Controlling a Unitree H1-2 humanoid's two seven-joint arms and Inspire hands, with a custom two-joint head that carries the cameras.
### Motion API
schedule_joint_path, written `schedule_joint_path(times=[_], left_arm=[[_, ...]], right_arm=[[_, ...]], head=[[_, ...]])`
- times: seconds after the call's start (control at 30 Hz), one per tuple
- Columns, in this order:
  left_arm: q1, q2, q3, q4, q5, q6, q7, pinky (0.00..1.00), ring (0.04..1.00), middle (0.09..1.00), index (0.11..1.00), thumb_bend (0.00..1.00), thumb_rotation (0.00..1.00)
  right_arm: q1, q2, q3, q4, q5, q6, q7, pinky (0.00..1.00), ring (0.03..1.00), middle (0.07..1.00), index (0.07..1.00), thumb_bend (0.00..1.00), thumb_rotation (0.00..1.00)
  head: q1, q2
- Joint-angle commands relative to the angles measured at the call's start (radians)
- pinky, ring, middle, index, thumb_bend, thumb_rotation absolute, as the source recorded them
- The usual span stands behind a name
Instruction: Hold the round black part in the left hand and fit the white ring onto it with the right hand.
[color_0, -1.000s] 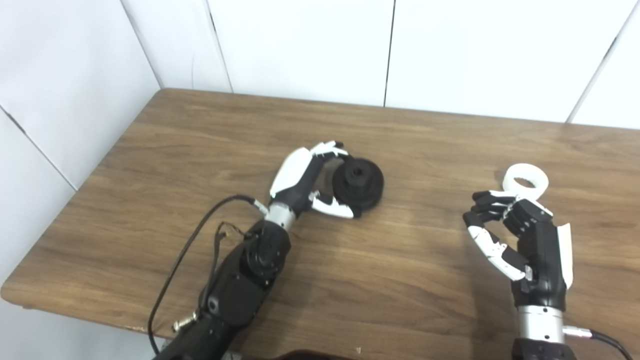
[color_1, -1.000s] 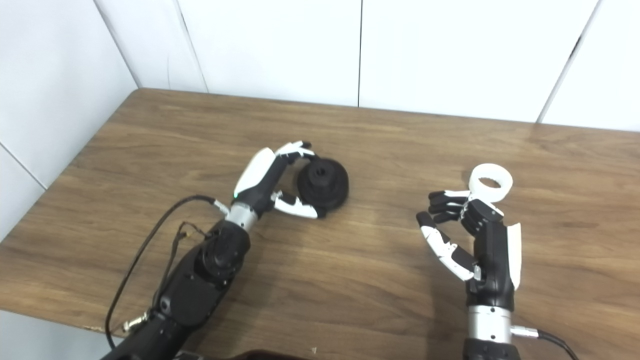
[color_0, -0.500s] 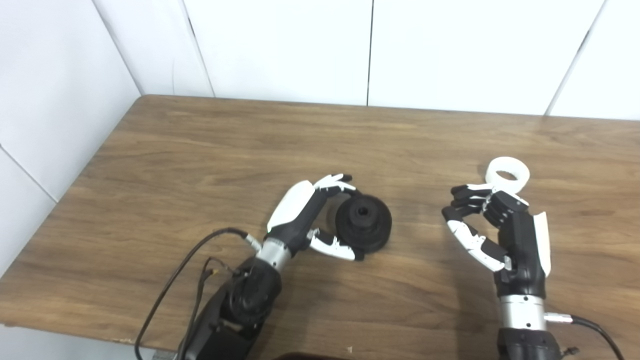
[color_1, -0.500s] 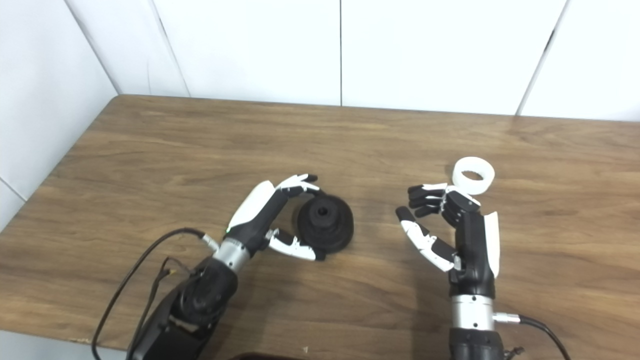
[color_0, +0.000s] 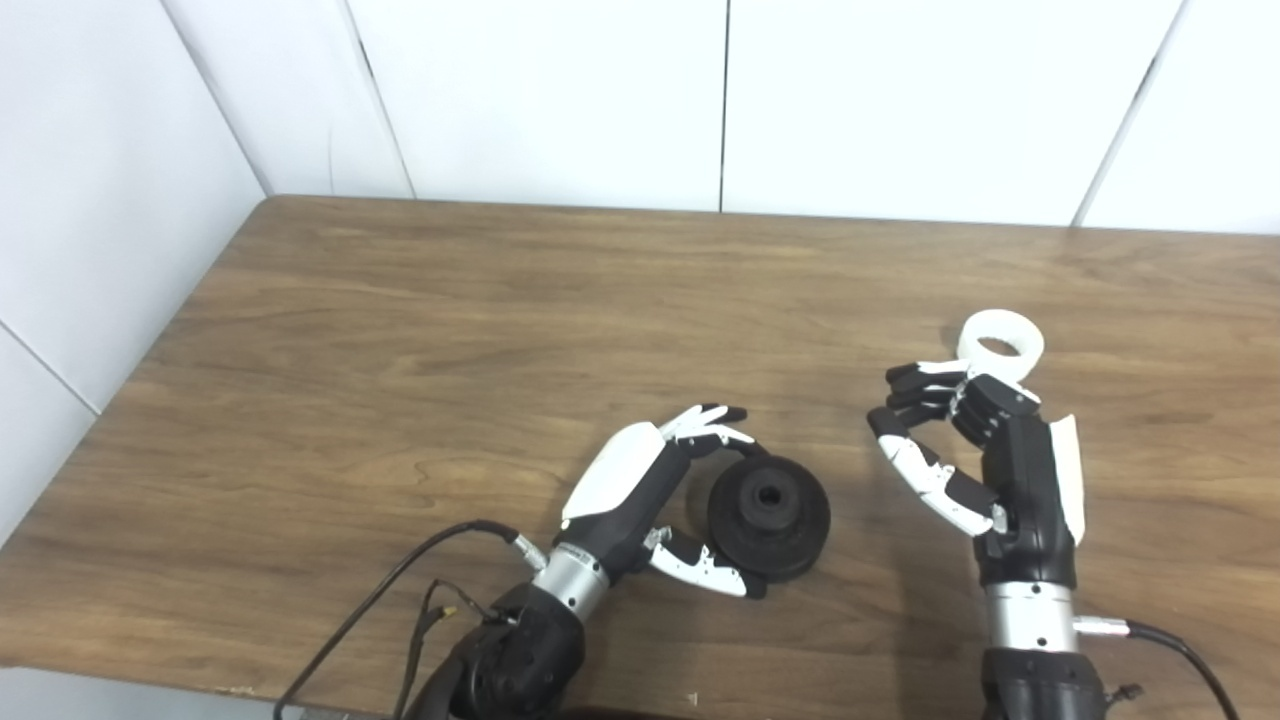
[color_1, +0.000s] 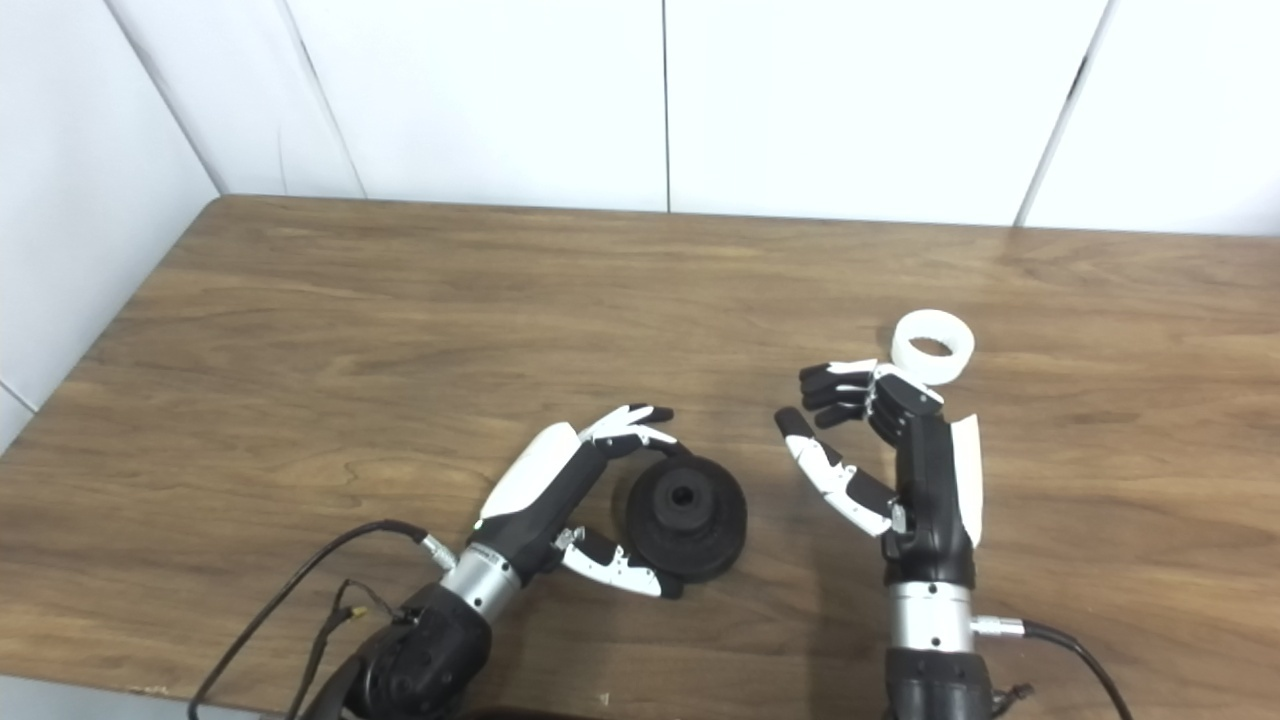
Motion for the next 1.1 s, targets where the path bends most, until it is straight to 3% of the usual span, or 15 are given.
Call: schedule_joint_path(times=[0.0, 0.2, 0.37, 0.57, 0.73, 1.07], left_arm=[[0.005, 0.018, 0.004, -0.015, 0.020, -0.015, -0.002, 1.00, 0.960, 0.912, 0.492, 0.52, 0.08], [0.025, 0.052, 0.035, -0.036, -0.022, -0.044, -0.027, 1.00, 0.965, 0.918, 0.492, 0.52, 0.08], [0.025, 0.077, 0.053, -0.021, -0.049, -0.095, -0.032, 0.94, 0.953, 0.910, 0.492, 0.52, 0.07], [0.022, 0.077, 0.062, -0.008, -0.071, -0.125, -0.033, 0.90, 0.941, 0.902, 0.491, 0.52, 0.07], [0.021, 0.073, 0.062, -0.011, -0.070, -0.121, -0.037, 0.87, 0.938, 0.901, 0.491, 0.52, 0.07], [0.026, 0.066, 0.069, -0.021, -0.077, -0.111, -0.044, 0.81, 0.938, 0.901, 0.490, 0.52, 0.07]], right_arm=[[0.043, 0.032, 0.007, -0.032, -0.020, -0.006, -0.019, 0.47, 0.545, 0.596, 0.495, 0.50, 0.15], [0.040, 0.056, 0.017, 0.002, -0.069, -0.038, -0.079, 0.45, 0.533, 0.598, 0.494, 0.50, 0.15], [0.021, 0.058, 0.033, 0.007, -0.106, -0.035, -0.107, 0.45, 0.539, 0.605, 0.494, 0.50, 0.15], [-0.014, 0.054, 0.010, -0.010, -0.093, -0.017, -0.121, 0.44, 0.540, 0.599, 0.493, 0.50, 0.15], [-0.046, 0.007, -0.035, -0.031, -0.128, -0.006, -0.119, 0.48, 0.557, 0.593, 0.493, 0.50, 0.15], [-0.167, -0.119, -0.092, -0.104, -0.285, 0.177, -0.028, 0.60, 0.708, 0.748, 0.499, 0.50, 0.16]], head=[[-0.035, -0.006], [-0.270, -0.053], [-0.362, -0.080], [-0.383, -0.093], [-0.368, -0.092], [-0.367, -0.091]])
